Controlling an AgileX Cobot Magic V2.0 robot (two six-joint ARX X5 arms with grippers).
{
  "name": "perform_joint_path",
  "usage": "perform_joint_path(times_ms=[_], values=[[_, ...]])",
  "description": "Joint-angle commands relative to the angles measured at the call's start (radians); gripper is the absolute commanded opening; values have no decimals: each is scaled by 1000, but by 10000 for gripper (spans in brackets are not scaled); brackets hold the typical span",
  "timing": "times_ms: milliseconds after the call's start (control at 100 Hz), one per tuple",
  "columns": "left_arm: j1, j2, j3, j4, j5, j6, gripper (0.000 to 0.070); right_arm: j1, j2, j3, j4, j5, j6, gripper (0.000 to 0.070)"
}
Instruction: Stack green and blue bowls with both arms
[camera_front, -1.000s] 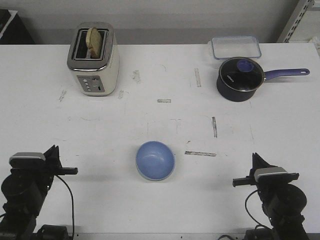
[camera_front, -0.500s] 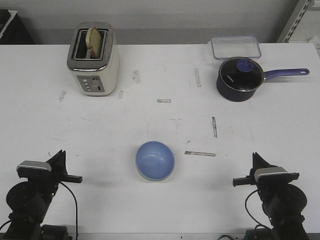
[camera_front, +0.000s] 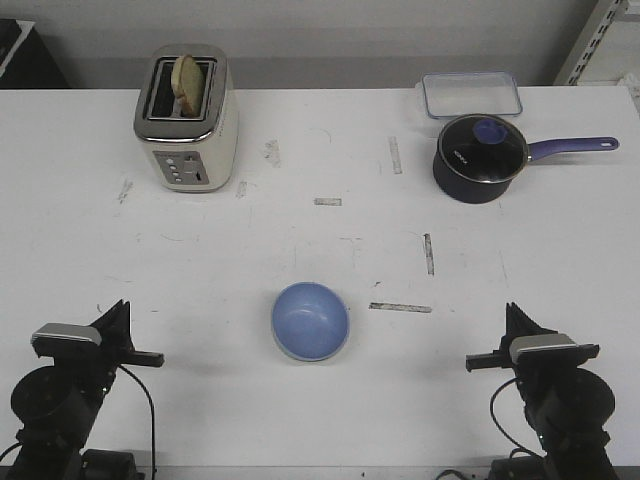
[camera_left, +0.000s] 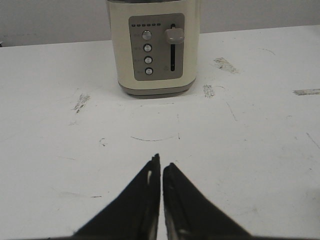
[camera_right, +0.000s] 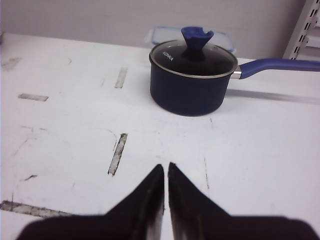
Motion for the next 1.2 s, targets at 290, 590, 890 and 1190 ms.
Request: perform_joint_path(times_ms=[290,590,890,1190], values=[[31,-64,-54,28,-19,4,1,1,5,6,40,0,6,0],[72,-283,-431,344,29,5,1,1,5,6,40,1,6,0],[69,-304,-529,433,36,2,1,1,3,6,48,0,6,0],[69,-304,-529,433,39,2,1,1,3,6,48,0,6,0]])
